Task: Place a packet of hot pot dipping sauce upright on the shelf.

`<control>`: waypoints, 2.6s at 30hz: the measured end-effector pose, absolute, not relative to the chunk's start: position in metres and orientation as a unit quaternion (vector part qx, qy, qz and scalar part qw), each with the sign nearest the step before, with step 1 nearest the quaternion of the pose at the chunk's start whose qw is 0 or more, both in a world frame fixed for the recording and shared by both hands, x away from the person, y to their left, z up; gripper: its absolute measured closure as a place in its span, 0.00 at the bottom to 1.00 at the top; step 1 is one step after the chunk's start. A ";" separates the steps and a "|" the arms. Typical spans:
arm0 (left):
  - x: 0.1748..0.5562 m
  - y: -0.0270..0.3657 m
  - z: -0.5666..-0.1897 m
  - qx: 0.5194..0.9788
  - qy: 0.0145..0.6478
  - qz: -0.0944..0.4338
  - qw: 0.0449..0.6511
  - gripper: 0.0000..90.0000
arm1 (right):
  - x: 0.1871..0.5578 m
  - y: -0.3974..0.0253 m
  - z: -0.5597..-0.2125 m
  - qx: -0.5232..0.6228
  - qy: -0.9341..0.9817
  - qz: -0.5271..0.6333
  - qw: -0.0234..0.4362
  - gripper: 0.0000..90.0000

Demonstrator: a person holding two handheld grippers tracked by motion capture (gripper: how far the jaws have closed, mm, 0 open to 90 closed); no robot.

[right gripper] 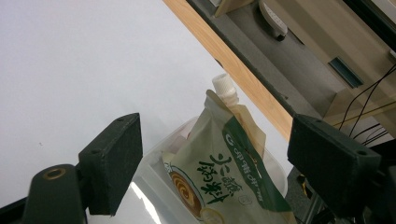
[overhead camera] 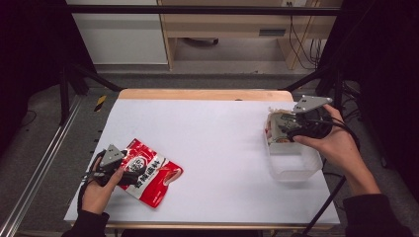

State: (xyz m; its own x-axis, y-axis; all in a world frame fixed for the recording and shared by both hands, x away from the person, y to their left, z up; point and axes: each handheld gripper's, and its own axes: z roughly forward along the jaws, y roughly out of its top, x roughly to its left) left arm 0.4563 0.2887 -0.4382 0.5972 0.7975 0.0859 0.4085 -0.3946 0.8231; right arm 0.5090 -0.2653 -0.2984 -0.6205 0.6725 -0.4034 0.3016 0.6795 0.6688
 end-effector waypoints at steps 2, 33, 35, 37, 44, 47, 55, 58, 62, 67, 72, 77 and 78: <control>0.456 0.289 -0.438 0.799 0.378 0.243 0.400 0.08 | 0.509 -0.263 -0.298 0.282 0.856 0.283 0.329 0.20; 0.456 0.308 -0.432 0.787 0.394 0.261 0.397 0.08 | 0.474 -0.148 -0.328 0.208 0.875 0.334 0.281 0.16; 0.456 0.312 -0.431 0.784 0.398 0.264 0.396 0.08 | 0.472 -0.141 -0.333 0.207 0.875 0.339 0.276 0.16; 0.456 0.316 -0.431 0.783 0.401 0.268 0.393 0.08 | 0.470 -0.133 -0.340 0.206 0.876 0.342 0.270 0.16; 0.455 0.329 -0.428 0.777 0.412 0.280 0.385 0.08 | 0.466 -0.112 -0.366 0.218 0.875 0.358 0.242 0.18; 0.455 0.333 -0.428 0.776 0.415 0.282 0.383 0.08 | 0.465 -0.108 -0.374 0.222 0.876 0.356 0.238 0.18; 0.450 0.345 -0.433 0.775 0.421 0.294 0.369 0.07 | 0.455 -0.094 -0.413 0.241 0.872 0.363 0.226 0.18; 0.445 0.348 -0.435 0.774 0.424 0.292 0.369 0.07 | 0.449 -0.091 -0.425 0.241 0.867 0.366 0.236 0.18; 0.437 0.354 -0.437 0.771 0.422 0.295 0.374 0.06 | 0.440 -0.087 -0.436 0.238 0.868 0.362 0.241 0.18; 0.434 0.364 -0.442 0.778 0.421 0.295 0.360 0.06 | 0.431 -0.086 -0.446 0.236 0.871 0.364 0.231 0.19; 0.437 0.369 -0.447 0.782 0.426 0.279 0.360 0.07 | 0.432 -0.087 -0.448 0.239 0.871 0.360 0.235 0.19; 0.441 0.368 -0.455 0.795 0.427 0.254 0.347 0.09 | 0.432 -0.086 -0.454 0.241 0.876 0.349 0.231 0.19; 0.442 0.368 -0.456 0.798 0.427 0.251 0.342 0.09 | 0.433 -0.085 -0.455 0.239 0.878 0.346 0.230 0.19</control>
